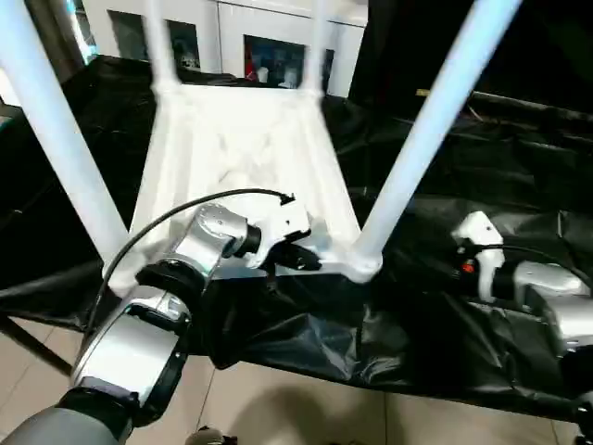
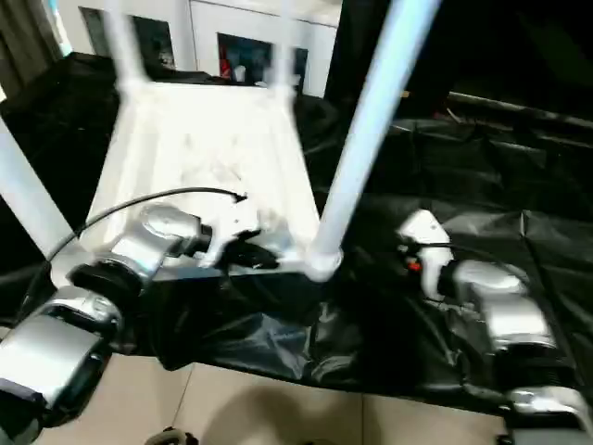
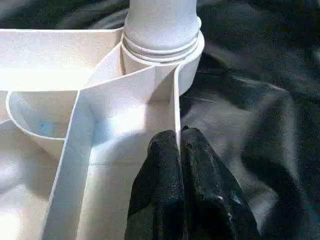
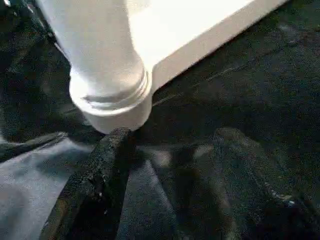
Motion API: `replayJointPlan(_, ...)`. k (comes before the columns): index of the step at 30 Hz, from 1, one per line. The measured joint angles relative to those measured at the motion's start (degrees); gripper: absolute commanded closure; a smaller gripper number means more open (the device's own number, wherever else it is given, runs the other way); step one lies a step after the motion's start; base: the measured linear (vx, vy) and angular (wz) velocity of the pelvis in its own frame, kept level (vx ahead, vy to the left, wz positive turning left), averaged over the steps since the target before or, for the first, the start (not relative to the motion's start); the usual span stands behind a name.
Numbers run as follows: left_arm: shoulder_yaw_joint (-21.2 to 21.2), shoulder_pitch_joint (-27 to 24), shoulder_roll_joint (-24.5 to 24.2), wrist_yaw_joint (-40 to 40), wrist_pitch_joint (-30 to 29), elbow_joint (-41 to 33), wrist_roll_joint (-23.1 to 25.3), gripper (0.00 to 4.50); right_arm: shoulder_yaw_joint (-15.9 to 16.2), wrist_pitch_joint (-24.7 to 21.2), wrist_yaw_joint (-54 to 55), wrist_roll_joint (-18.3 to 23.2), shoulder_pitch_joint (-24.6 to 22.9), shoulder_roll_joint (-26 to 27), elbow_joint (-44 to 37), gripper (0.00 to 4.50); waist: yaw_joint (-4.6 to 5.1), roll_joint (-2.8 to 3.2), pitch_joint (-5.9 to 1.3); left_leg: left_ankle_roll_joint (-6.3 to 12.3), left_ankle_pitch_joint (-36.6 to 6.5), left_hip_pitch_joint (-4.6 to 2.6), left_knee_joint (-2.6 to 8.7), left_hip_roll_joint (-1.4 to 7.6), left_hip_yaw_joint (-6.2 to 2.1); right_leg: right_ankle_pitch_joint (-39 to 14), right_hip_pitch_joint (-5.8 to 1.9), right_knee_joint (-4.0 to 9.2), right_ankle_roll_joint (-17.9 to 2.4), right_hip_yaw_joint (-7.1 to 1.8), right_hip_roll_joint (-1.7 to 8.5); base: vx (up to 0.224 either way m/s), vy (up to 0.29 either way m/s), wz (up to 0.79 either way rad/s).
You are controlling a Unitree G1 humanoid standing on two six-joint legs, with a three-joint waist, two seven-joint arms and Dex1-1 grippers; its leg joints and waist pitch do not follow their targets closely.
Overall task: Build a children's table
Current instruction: Rotate leg to tighten, then flip table
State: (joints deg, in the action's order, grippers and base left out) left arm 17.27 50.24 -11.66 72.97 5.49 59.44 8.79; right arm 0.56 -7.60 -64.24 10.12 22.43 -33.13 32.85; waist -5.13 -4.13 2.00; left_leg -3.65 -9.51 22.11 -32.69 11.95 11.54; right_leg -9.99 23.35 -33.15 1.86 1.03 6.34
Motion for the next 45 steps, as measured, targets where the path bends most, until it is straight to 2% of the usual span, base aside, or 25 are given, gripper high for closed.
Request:
replayJointPlan(6, 1.12, -0.02, -0.99, 5.30, 1.24, -0.22, -0.01, 4.50, -2.53, -0.28, 4.40, 0.74, 1.76, -0.85, 2.24, 1.76, -0.40, 0.36, 0.06, -0.02, 0.01, -0.09, -0.08, 0.01, 0.08, 0.04, -0.06, -0.11, -0.05, -0.01, 0.02, 0.000, 0.000, 0.00)
replayJointPlan(10, 1.62, -0.15, -1.67, 5.86, 3.49, -0.35, 0.26, 4.50, -3.53, 0.44, 10.08, 0.55, 2.41, 2.90, 2.23, 1.76, -0.42, 0.43, 0.06, -0.02, 0.02, -0.11, -0.08, 0.03, 0.07, 0.03, -0.07, -0.14, -0.05, 0.02, 0.01, 0.000, 0.000, 0.00)
replayJointPlan(13, 1.86, -0.36, -1.32, 4.07, 5.49, -0.34, 0.60, 4.50, -3.50, 0.47, 12.24, 0.53, 2.41, 4.53, 2.23, 1.76, -1.09, 0.61, 0.13, -0.02, 0.02, -0.06, -0.13, 0.01, 0.11, 0.04, -0.07, -0.15, -0.06, 0.00, 0.09, 0.000, 0.000, 0.00)
replayJointPlan(15, 1.61, -0.81, -1.40, 3.15, 6.10, -0.82, 0.43, 4.05, -3.98, 0.71, 15.24, 0.57, 2.46, 5.85, 2.11, 1.73, -1.28, 0.58, 0.16, -0.02, 0.02, -0.06, -0.27, 0.03, 0.12, 0.04, -0.08, -0.29, -0.06, -0.01, 0.09, 0.000, 0.000, 0.00)
replayJointPlan(17, 1.25, -1.91, -1.88, 3.14, 4.73, -2.59, -0.02, 4.05, -4.52, 0.80, 17.89, 0.62, 2.44, 7.34, 1.83, 1.73, -1.17, 0.63, 0.19, -0.02, 0.02, -0.07, -0.29, 0.02, 0.10, 0.05, -0.05, -0.34, -0.07, -0.05, 0.09, 0.000, 0.000, 0.00)
replayJointPlan(19, 0.50, -3.45, -2.48, 3.27, 2.89, -5.03, -0.70, 3.74, -4.91, 0.85, 20.59, 0.67, 2.21, 8.29, 1.39, 1.73, -0.98, 0.68, 0.31, -0.03, 0.01, -0.05, -0.28, 0.03, 0.09, 0.06, 0.02, -0.42, -0.07, -0.07, 0.08, 0.000, 0.000, 0.00)
replayJointPlan(21, -1.17, -6.20, -3.78, 2.70, 0.68, -10.49, -2.44, 3.54, -6.56, 0.63, 25.31, 0.67, 1.23, 10.28, -0.75, 1.73, -0.59, 0.68, 0.33, -0.06, 0.02, -0.04, -0.21, 0.04, 0.05, 0.05, 0.07, -0.44, -0.07, -0.05, 0.05, 0.000, 0.000, 0.00)
replayJointPlan(22, -2.42, -7.65, -4.09, 1.26, -0.45, -13.64, -3.04, 3.54, -7.72, 0.17, 28.21, 0.72, 0.53, 11.61, -2.40, 1.73, -0.38, 0.69, 0.33, -0.07, 0.03, -0.02, -0.17, 0.04, 0.05, 0.05, 0.11, -0.44, -0.07, -0.06, 0.04, 0.000, 0.000, 0.00)
replayJointPlan(23, -3.58, -8.51, -3.99, -1.00, -1.18, -15.41, -3.60, 3.29, -8.39, -0.25, 30.29, 0.77, -0.04, 12.56, -3.58, 1.73, -0.29, 0.70, 0.35, -0.08, 0.04, 0.00, -0.17, 0.04, 0.04, 0.04, 0.12, -0.45, -0.05, -0.05, 0.03, 0.000, 0.000, 0.00)
replayJointPlan(25, -7.09, -9.69, -3.25, -8.21, -1.93, -18.82, -4.54, 3.16, -9.40, -1.26, 34.17, 0.92, -1.03, 14.32, -6.45, 1.73, 0.03, 0.79, 0.42, -0.08, 0.04, 0.08, -0.17, 0.03, 0.04, 0.04, 0.18, -0.43, -0.05, -0.06, 0.03, 0.000, 0.000, 0.00)
replayJointPlan(27, -11.36, -10.41, -1.52, -17.57, -0.39, -21.14, -4.83, 2.99, -9.98, -1.45, 37.77, 0.69, -2.39, 15.65, -8.99, 1.73, 0.15, 0.82, 0.44, -0.08, 0.04, 0.08, -0.19, 0.03, 0.04, 0.04, 0.17, -0.40, -0.04, -0.07, 0.02, 0.000, 0.000, 0.00)
replayJointPlan(30, -17.12, -12.40, 1.13, -30.07, 2.17, -24.90, -5.96, 2.73, -10.31, -1.61, 42.68, -0.53, -4.63, 17.53, -12.67, 1.39, 0.38, 0.89, 0.45, -0.08, 0.03, 0.08, -0.18, 0.03, 0.04, 0.00, 0.17, -0.33, 0.02, -0.11, -0.01, 0.000, 0.000, 0.00)
replayJointPlan(34, -24.71, -20.78, 6.57, -41.54, 2.40, -33.13, -8.60, 2.47, -10.21, -1.87, 46.06, -1.16, -11.06, 21.60, -20.32, 1.19, 0.93, 0.78, 0.48, -0.12, -0.01, 0.11, -0.01, 0.05, 0.04, -0.13, 0.25, -0.25, 0.24, -0.10, -0.07, 0.000, 0.000, 0.00)
replayJointPlan(35, -25.56, -22.05, 7.06, -42.84, 2.31, -33.37, -9.00, 2.29, -10.00, -1.92, 46.33, -1.16, -11.93, 22.12, -20.82, 0.97, 0.97, 0.72, 0.52, -0.13, -0.01, 0.15, -0.01, 0.05, 0.03, -0.16, 0.31, -0.26, 0.28, -0.09, -0.09, 0.000, 0.000, 0.00)
replayJointPlan(37, -27.57, -24.48, 8.24, -45.84, 2.06, -35.16, -9.18, 2.08, -9.86, -2.06, 47.05, -1.26, -13.11, 22.57, -22.57, 0.82, 1.06, 0.78, 0.53, -0.14, 0.00, 0.44, -0.01, 0.08, 0.00, -0.10, 0.58, -0.28, 0.33, -0.10, -0.11, 0.000, 0.000, 0.00)
replayJointPlan(40, -29.85, -32.97, 9.62, -50.89, 1.01, -44.91, -7.70, 1.81, -8.93, -1.62, 48.27, -1.80, -16.23, 23.95, -26.65, 0.52, 1.82, 1.21, 0.57, -0.20, -0.07, 0.33, 0.06, 0.11, -0.01, -0.12, 0.41, -0.01, 0.36, -0.10, -0.15, 0.000, 0.000, 0.00)
replayJointPlan(43, -29.98, -38.25, 10.22, -53.76, -0.93, -49.35, -5.70, 1.64, -8.90, -1.83, 49.13, -1.68, -18.30, 24.22, -28.67, 0.39, 1.82, 1.47, 0.76, -0.21, -0.06, 0.48, 0.05, 0.10, -0.04, -0.09, 0.50, 0.02, 0.45, -0.12, -0.18, 0.000, 0.000, 0.00)
replayJointPlan(45, -29.54, -42.10, 10.99, -55.92, -2.14, -54.15, -4.69, 1.38, -9.04, -2.02, 49.52, -1.01, -20.32, 24.78, -32.20, 0.11, 1.64, 1.31, 0.77, -0.21, -0.06, 0.48, 0.08, 0.11, -0.07, -0.16, 0.49, 0.01, 0.58, -0.11, -0.18, 0.000, 0.000, 0.00)
